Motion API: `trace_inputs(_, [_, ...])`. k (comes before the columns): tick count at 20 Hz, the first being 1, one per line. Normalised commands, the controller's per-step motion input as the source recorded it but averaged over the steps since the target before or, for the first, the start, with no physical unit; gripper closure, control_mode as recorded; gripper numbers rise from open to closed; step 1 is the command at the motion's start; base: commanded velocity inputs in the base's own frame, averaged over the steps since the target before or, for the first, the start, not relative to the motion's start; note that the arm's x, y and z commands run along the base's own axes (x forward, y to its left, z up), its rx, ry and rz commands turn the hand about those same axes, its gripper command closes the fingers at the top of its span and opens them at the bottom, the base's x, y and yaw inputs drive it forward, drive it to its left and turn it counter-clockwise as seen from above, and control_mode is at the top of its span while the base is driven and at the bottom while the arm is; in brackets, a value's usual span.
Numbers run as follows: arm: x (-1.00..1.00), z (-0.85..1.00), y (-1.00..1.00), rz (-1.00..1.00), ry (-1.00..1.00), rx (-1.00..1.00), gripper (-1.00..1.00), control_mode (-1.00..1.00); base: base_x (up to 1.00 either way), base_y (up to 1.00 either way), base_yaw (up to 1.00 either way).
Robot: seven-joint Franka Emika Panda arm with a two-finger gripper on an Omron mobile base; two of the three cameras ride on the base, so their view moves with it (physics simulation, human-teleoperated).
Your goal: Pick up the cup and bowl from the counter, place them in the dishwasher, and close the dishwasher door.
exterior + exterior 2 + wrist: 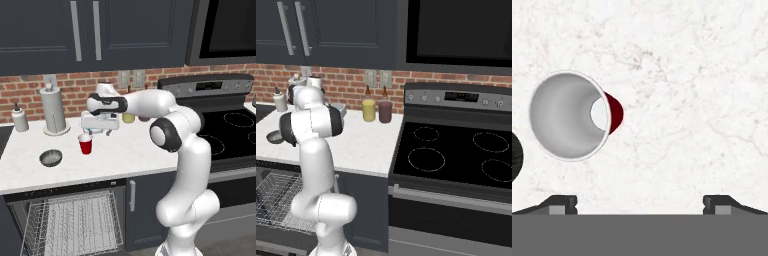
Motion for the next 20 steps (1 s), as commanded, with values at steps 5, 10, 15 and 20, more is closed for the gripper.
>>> trace_inputs(5, [0.25,-0.12,0.29,0.00,0.00,0.00,-1.00,-1.00,0.00,0.00,0.00])
trace_inputs(10, [0.11,-0.05,0.27,0.00,0.00,0.00,-1.00,-1.00,0.00,0.00,0.00])
trace_inputs(15, [0.14,-0.01,0.16,0.00,0.00,0.00,-1.00,-1.00,0.00,0.00,0.00])
trace_inputs(20, [0.03,-0.14,0.08,0.00,0.00,0.00,-1.00,-1.00,0.00,0.00,0.00])
